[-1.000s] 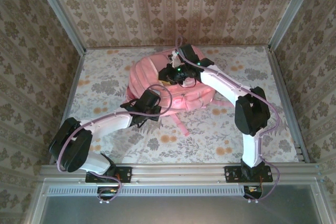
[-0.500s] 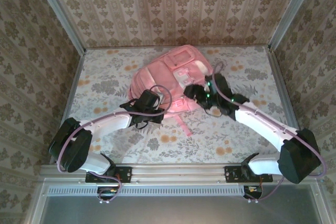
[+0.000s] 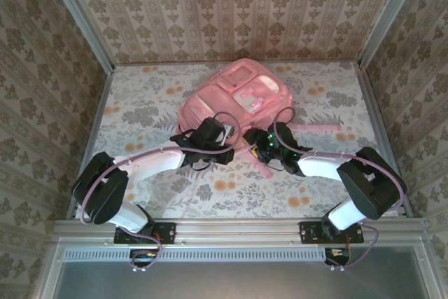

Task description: Pack the student bag

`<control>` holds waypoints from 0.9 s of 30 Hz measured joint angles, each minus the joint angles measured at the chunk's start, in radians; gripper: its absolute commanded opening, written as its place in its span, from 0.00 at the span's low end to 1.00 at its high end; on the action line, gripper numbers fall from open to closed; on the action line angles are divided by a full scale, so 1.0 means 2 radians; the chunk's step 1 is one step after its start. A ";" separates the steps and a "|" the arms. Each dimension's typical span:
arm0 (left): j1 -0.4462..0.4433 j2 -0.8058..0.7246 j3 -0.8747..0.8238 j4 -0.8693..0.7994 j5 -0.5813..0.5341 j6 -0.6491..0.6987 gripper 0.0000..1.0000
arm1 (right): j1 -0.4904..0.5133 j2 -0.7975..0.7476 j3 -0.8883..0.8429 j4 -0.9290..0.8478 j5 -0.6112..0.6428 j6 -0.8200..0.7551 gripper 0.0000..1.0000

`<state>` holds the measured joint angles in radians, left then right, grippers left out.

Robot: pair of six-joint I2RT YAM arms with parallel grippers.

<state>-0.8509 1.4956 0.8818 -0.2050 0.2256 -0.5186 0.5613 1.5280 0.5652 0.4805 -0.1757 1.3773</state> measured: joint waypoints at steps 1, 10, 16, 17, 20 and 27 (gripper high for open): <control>-0.003 0.002 0.002 0.000 0.002 -0.002 0.00 | 0.000 0.004 -0.003 0.014 0.004 0.000 0.34; -0.005 0.005 0.021 -0.018 0.001 0.000 0.00 | -0.007 0.003 -0.010 0.031 0.015 -0.017 0.00; -0.005 0.005 0.028 -0.028 0.003 0.015 0.00 | -0.020 -0.035 -0.001 -0.043 0.015 -0.054 0.00; -0.004 0.004 0.028 -0.030 0.005 0.018 0.00 | -0.023 -0.037 0.002 -0.053 0.013 -0.060 0.00; 0.001 0.002 0.028 -0.034 0.010 0.023 0.00 | -0.038 -0.038 0.009 -0.074 -0.005 -0.073 0.00; 0.023 -0.016 0.027 -0.057 0.028 0.033 0.00 | -0.081 -0.038 0.029 -0.122 -0.043 -0.110 0.00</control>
<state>-0.8040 1.4631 0.9363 -0.3187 0.2813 -0.4522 0.3992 1.4521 0.6231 0.2371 -0.2619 1.1572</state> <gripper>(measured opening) 0.052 0.085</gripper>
